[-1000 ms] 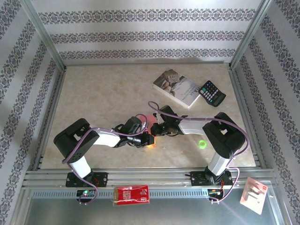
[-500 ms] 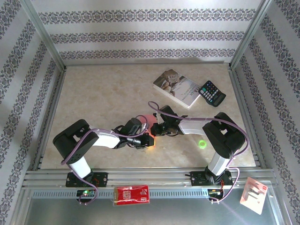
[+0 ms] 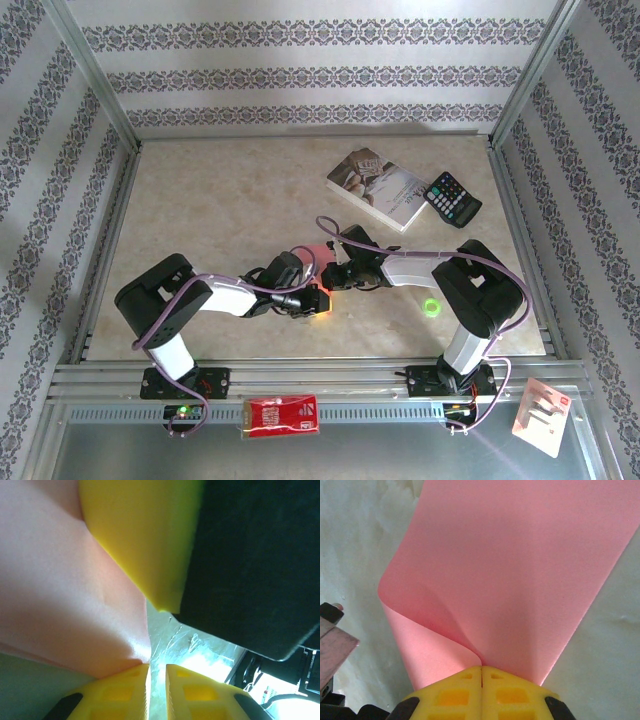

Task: Fold a paper plane with a square sheet of paper (pick it up from the middle)
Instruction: Third fold the triangle at the center of the table.

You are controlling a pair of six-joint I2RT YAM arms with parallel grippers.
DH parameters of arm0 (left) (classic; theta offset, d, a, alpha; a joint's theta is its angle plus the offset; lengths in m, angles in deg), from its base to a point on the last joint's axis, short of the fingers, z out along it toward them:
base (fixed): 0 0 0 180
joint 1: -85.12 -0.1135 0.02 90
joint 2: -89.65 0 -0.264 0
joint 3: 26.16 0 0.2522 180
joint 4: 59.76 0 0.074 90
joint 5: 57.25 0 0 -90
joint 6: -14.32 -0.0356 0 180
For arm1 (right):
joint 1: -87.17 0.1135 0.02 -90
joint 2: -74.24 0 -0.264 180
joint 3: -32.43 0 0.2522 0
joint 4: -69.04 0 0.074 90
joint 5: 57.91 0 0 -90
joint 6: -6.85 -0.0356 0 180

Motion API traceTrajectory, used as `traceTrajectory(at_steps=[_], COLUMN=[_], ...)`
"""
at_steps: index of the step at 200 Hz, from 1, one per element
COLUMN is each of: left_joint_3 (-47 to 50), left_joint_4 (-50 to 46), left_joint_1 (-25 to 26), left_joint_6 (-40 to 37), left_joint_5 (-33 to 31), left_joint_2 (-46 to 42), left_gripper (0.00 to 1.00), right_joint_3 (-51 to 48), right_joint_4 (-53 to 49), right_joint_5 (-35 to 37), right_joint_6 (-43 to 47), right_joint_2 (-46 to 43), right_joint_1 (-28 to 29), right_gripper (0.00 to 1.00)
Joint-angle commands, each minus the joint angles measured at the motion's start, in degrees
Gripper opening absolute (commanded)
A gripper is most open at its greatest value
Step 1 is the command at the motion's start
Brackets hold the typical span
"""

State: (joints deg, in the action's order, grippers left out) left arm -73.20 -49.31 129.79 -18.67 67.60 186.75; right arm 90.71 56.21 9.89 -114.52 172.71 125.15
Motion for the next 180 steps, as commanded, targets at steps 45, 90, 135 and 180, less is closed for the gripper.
traceTrajectory(at_steps=[45,90,135,180], left_joint_3=[4.5,0.4,-9.1,-19.8], left_joint_4=[1.4,-4.6,-17.5,-25.2], left_joint_1=[-7.5,-14.9,-18.2,-18.4], left_joint_6=[0.4,-3.3,-12.4,-18.0], left_joint_5=[-0.2,0.5,-3.5,-3.2], left_joint_2=[-8.2,-8.7,-4.4,5.2], left_gripper=[0.11,0.11,0.13,0.16], right_joint_3=[-1.6,-1.6,-1.4,-0.8], right_joint_4=[-4.0,-3.5,-3.0,-3.4], right_joint_5=[2.1,1.6,0.6,0.4], right_joint_6=[0.7,0.5,0.6,1.3], right_joint_2=[3.1,3.4,3.3,2.4], right_joint_1=[-0.7,-0.7,-0.6,-0.5], right_gripper=[0.01,0.01,0.01,0.01])
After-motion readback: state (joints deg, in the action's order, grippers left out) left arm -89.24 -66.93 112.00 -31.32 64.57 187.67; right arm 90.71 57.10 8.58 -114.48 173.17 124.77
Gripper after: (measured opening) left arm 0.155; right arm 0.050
